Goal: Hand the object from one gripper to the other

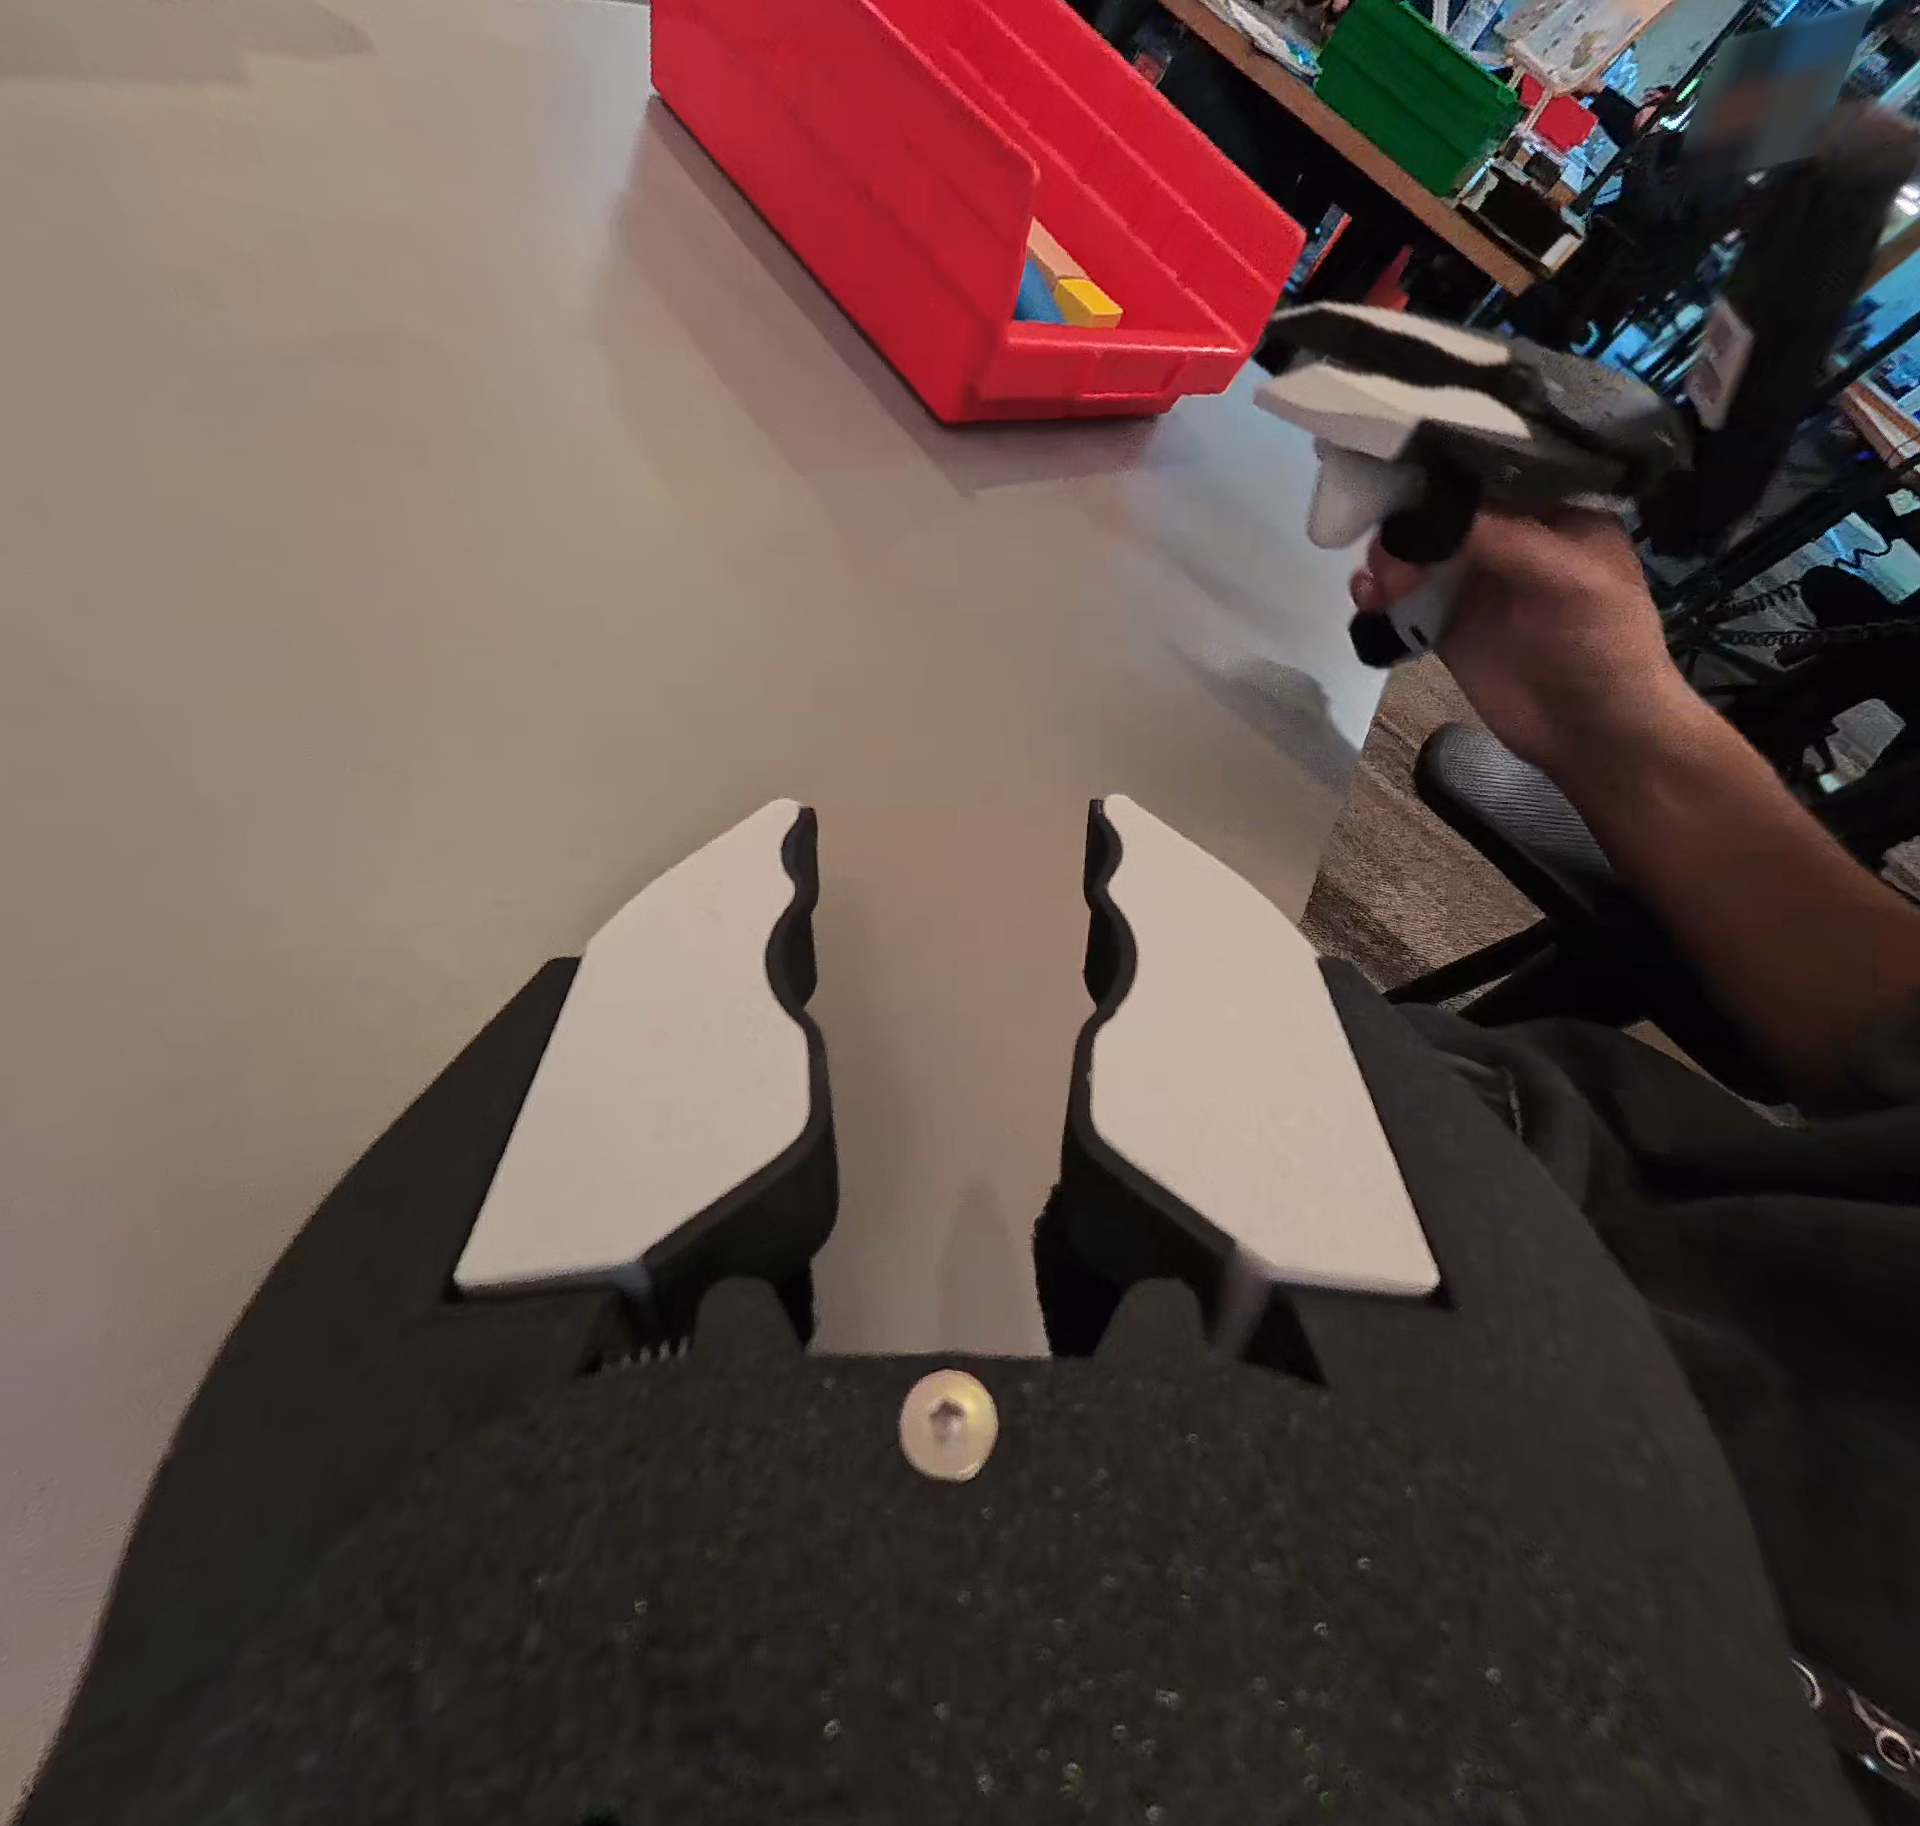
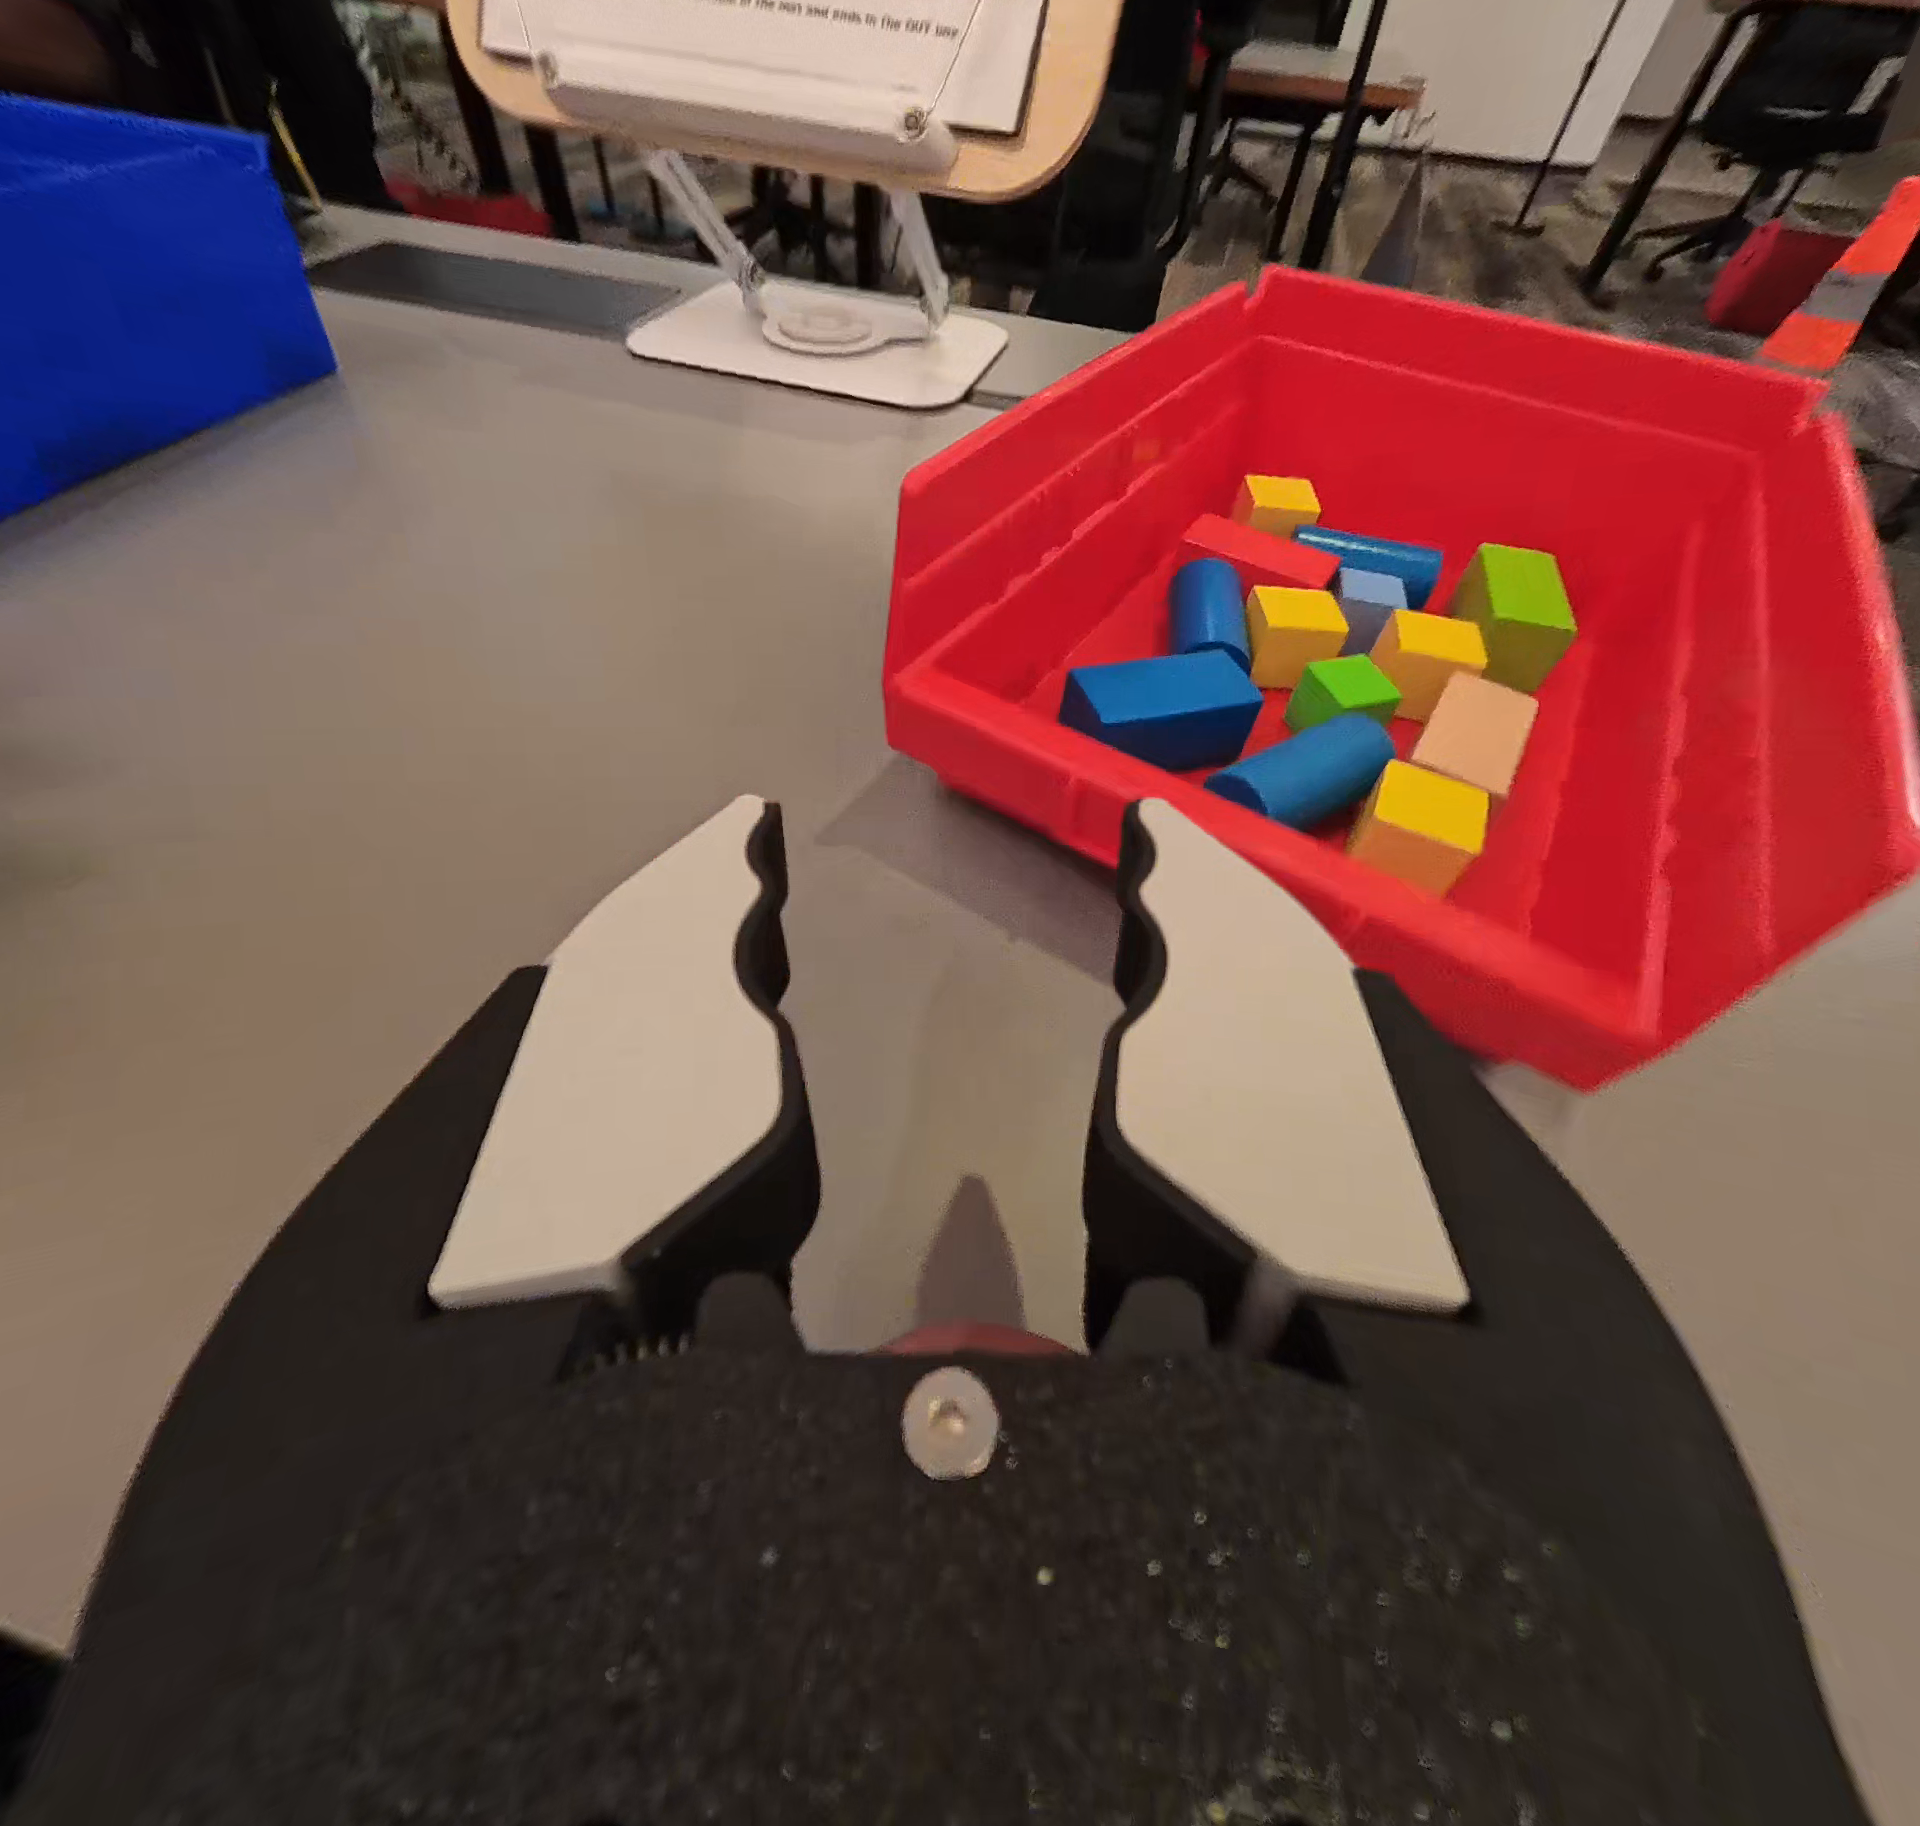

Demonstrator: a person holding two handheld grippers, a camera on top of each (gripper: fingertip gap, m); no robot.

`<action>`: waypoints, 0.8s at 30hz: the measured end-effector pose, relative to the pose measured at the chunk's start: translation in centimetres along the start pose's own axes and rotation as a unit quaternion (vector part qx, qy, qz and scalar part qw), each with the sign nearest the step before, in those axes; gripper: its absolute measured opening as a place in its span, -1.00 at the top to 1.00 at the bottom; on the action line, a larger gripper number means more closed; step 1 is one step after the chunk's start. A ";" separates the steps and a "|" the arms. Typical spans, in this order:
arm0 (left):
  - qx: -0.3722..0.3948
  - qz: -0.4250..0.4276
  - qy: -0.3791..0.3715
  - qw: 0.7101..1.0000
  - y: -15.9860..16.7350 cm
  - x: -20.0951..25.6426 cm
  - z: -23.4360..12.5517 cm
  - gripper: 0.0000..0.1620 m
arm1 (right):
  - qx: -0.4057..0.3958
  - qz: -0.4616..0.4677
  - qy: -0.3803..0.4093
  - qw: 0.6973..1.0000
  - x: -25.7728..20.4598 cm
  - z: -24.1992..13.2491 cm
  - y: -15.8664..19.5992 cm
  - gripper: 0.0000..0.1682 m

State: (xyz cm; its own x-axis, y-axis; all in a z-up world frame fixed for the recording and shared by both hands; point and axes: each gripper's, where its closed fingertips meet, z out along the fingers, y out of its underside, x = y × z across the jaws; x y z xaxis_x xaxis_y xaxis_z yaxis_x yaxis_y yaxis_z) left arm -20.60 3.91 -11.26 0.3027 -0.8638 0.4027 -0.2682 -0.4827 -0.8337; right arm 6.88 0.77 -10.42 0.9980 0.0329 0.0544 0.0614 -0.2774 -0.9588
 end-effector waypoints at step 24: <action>-0.258 0.348 -0.158 0.887 -12.1 -27.3 -10.3 0.37 | 0.017 0.049 -0.043 0.998 -0.1 0.1 0.4 0.30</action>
State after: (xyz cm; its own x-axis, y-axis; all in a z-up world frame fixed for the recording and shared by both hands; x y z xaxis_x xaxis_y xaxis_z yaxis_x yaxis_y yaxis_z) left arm -35.08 31.86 -8.27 0.1190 -0.9342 -0.3362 -0.8497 0.0794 -0.5213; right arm 6.78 0.74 -10.85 0.9940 0.0899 -0.0624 -0.0381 -0.2498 -0.9676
